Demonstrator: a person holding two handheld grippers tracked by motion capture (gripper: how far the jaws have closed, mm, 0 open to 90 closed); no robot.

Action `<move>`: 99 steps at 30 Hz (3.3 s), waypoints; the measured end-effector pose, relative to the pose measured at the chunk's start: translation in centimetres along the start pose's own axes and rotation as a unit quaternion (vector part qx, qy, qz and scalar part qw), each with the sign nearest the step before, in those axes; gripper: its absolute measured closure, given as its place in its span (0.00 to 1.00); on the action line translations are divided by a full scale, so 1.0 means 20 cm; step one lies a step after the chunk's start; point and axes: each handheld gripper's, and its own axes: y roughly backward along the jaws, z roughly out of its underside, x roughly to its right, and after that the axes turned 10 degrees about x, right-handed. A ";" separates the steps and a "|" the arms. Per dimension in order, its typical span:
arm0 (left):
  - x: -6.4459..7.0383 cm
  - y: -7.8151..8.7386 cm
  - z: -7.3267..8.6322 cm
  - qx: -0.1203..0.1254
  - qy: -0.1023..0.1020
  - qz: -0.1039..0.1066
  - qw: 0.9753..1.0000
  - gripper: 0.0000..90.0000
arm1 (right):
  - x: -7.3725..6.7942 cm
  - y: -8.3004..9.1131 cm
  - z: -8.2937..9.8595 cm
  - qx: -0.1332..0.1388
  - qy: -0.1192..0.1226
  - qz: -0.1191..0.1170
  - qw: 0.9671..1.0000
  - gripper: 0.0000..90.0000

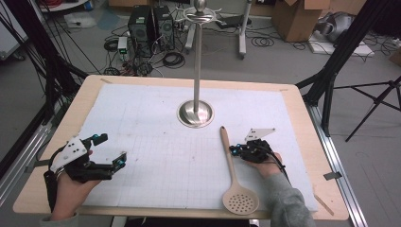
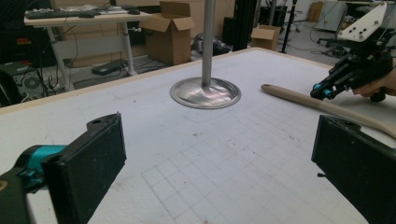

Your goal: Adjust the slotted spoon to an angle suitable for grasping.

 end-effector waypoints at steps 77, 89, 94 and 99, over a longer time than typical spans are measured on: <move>0.00 -0.01 0.00 0.001 0.000 0.003 1.000 0.04 | -0.22 -0.01 -0.25 -0.022 0.078 -0.118 0.990 1.00; 0.01 -0.04 0.01 -0.003 0.000 0.011 1.000 0.04 | -0.39 0.06 -0.12 -0.081 0.095 -0.139 0.982 1.00; 0.01 -0.05 0.01 -0.002 0.001 0.012 1.000 0.04 | -0.40 0.04 -0.09 -0.095 0.094 -0.148 0.980 1.00; 0.00 -0.05 0.01 -0.004 0.001 0.014 1.000 0.04 | -0.41 0.03 -0.08 -0.114 0.101 -0.143 0.978 1.00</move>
